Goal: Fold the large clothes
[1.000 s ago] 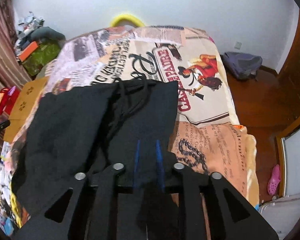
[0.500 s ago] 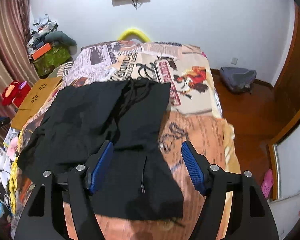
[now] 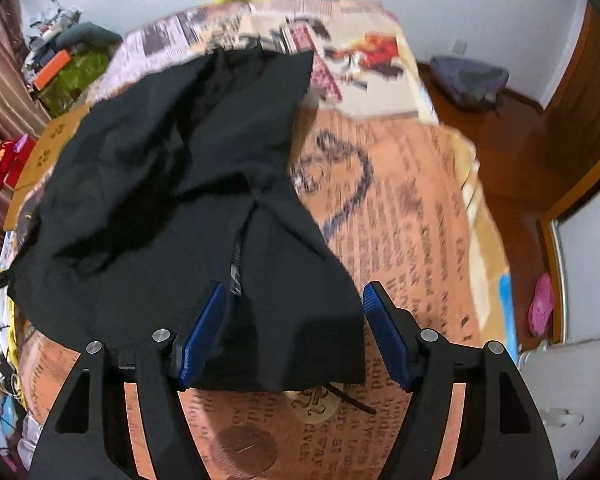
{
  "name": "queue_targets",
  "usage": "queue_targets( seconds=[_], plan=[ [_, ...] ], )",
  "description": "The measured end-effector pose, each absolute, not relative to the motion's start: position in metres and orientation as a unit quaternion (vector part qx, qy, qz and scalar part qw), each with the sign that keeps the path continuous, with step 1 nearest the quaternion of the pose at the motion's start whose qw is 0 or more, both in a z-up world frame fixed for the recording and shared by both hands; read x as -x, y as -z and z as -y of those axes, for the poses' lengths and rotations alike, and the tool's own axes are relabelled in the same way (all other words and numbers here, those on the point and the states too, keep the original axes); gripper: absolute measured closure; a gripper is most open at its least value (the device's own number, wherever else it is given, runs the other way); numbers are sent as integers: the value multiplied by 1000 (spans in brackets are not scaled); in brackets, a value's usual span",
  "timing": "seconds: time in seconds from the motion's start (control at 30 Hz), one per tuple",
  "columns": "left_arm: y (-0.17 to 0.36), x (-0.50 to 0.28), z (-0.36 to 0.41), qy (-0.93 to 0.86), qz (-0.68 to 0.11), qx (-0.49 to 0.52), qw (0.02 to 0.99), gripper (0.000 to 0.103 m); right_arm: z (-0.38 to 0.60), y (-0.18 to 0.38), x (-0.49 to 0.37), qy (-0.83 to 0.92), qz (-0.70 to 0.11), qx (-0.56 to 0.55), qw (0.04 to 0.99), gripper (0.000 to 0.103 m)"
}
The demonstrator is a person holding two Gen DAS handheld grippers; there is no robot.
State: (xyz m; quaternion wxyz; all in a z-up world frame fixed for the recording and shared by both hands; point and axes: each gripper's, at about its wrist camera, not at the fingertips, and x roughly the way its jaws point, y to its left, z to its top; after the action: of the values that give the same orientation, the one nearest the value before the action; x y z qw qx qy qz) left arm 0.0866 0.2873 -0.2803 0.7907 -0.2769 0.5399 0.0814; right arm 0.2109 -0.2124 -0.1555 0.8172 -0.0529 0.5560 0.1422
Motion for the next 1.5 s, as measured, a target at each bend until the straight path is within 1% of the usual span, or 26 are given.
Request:
queue_targets(
  seconds=[0.07,0.27,0.33,0.37,0.4,0.43,0.47,0.5,0.53,0.57,0.6,0.63,0.67,0.7,0.73,0.77,0.8,0.9,1.1,1.27,1.37,1.43,1.5],
  plan=[
    [286,-84,-285,-82,-536,283,791,21,215,165,-211,-139,-567,50,811,36],
    [282,-86,-254,-60,-545,213,809,20,228,173,-218,-143,-574,1,806,35],
    [278,-86,-245,-55,-545,197,813,24,230,174,-215,-144,-569,-14,809,35],
    [276,-84,-242,-53,-543,197,815,28,230,173,-212,-146,-565,-19,812,40],
    [274,-83,-241,-47,-542,204,814,36,229,172,-210,-149,-562,-22,813,44],
    [273,-82,-240,-36,-543,216,810,42,227,170,-203,-163,-560,-28,812,45],
    [272,-82,-238,-26,-544,228,807,55,225,167,-199,-174,-558,-34,811,46],
    [270,-80,-235,-16,-542,235,807,62,221,165,-194,-190,-555,-40,809,48],
    [266,-80,-236,-15,-540,231,809,65,216,162,-187,-200,-550,-37,810,53],
    [262,-80,-233,-13,-537,228,812,75,212,159,-182,-198,-543,-26,816,60],
    [258,-81,-229,-11,-534,228,814,79,207,156,-178,-194,-537,-15,821,64],
    [253,-82,-227,-10,-528,231,817,79,205,154,-176,-194,-534,-14,823,75],
    [246,-84,-224,-6,-520,236,820,81,205,152,-176,-193,-533,-21,823,84],
    [239,-86,-222,-3,-515,239,823,81,206,149,-178,-198,-536,-32,820,85],
    [231,-91,-219,-1,-511,233,827,82,207,147,-180,-202,-535,-42,819,88],
    [223,-96,-214,1,-506,223,833,87,207,142,-182,-204,-532,-46,821,91],
    [210,-102,-206,6,-499,212,840,89,205,136,-183,-205,-525,-42,825,92],
    [179,-121,-189,22,-480,186,857,92,193,116,-187,-214,-497,-25,841,93],
    [118,-162,-179,69,-419,175,888,93,159,79,-209,-223,-456,15,861,94],
    [79,-194,-203,89,-369,219,899,93,141,54,-242,-232,-426,18,874,95],
    [72,-216,-237,70,-347,256,900,94,139,43,-269,-221,-404,9,887,95],
    [76,-238,-261,47,-341,278,897,94,140,45,-291,-199,-397,10,896,95],
    [91,-260,-288,16,-346,300,889,94,143,54,-320,-174,-402,9,899,95]
  ],
)
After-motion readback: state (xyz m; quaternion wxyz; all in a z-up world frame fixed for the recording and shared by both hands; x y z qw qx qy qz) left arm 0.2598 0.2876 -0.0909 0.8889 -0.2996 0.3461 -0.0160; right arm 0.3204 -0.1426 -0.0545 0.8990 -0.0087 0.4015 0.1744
